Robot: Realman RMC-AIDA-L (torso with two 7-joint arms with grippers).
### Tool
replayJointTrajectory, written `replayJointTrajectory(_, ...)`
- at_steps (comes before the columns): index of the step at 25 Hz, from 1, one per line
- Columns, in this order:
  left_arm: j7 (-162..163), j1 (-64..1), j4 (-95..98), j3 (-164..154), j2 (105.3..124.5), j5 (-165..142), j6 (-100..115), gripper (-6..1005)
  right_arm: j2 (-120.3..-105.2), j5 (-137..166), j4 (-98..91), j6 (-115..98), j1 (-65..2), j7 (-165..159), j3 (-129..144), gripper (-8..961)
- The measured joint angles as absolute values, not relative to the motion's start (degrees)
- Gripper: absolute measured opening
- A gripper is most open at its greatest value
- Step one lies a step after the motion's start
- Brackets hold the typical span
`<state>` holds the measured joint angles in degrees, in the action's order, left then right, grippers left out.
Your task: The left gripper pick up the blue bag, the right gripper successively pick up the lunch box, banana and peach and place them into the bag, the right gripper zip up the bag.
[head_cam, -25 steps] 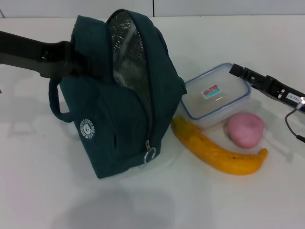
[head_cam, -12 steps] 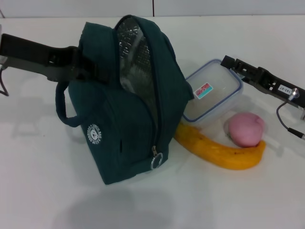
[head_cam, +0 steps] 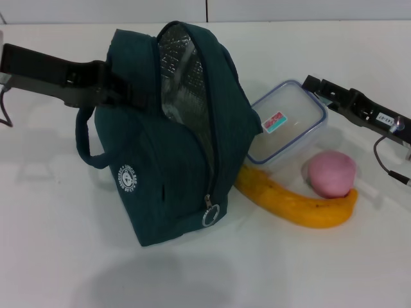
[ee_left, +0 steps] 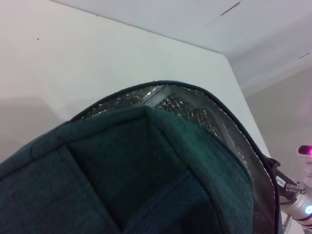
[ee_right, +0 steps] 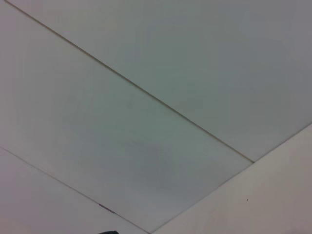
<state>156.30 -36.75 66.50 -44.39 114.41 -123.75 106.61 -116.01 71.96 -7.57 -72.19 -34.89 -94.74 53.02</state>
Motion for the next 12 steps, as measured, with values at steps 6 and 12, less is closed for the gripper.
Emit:
replayJointTrajectory(6,155.6,-36.8,65.9,-44.4,114.35,-123.8,106.6,37,-116.01,71.9,-7.8,-72.1,-35.0,-94.7,53.2,576)
replayJointTrajectory(12,155.4,-36.9,65.8,-44.4,114.34,-123.8,106.5,37,-116.15,72.1,-7.6,-72.1,-35.7,-94.6,53.4,439)
